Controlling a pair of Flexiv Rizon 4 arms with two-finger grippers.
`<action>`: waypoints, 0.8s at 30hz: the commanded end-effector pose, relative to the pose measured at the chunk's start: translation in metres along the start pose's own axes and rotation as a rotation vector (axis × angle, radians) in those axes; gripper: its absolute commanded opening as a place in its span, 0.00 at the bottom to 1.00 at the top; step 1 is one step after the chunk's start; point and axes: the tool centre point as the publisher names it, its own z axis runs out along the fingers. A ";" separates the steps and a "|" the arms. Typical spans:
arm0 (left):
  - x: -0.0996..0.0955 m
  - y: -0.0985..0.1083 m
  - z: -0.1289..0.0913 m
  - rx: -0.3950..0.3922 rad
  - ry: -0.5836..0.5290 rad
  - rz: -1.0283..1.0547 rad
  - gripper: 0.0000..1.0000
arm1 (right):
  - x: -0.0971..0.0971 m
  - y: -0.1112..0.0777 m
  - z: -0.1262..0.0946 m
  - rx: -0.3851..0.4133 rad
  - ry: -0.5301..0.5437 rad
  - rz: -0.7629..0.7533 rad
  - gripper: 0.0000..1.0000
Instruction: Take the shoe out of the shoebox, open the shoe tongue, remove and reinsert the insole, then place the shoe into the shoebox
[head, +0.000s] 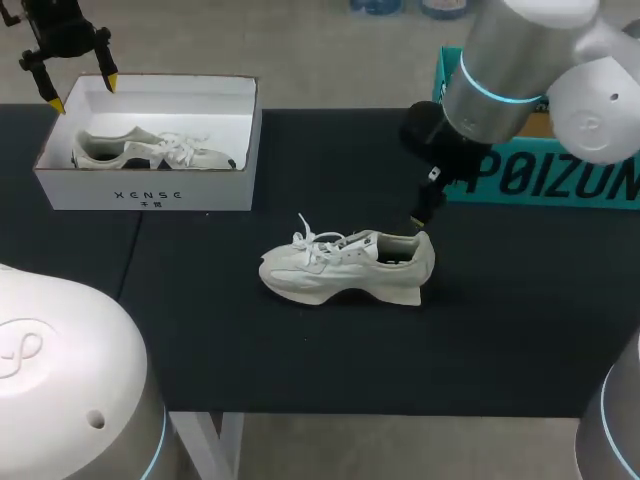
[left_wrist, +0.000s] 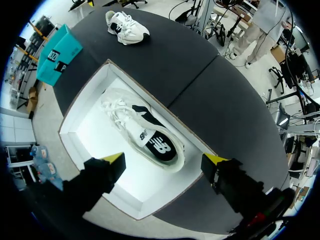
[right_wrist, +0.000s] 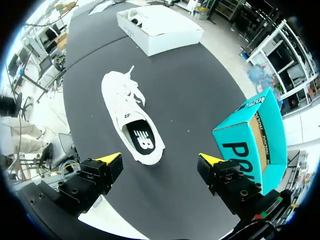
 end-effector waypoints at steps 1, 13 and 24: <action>0.000 0.001 0.000 0.000 0.001 0.001 1.00 | -0.004 -0.011 0.001 -0.108 0.084 -0.292 1.00; 0.000 0.001 0.000 0.000 0.001 0.001 1.00 | -0.005 -0.035 0.046 -0.281 0.189 -0.187 1.00; 0.016 0.015 -0.053 0.026 -0.175 0.119 1.00 | -0.004 -0.061 0.056 -0.412 0.234 -0.193 1.00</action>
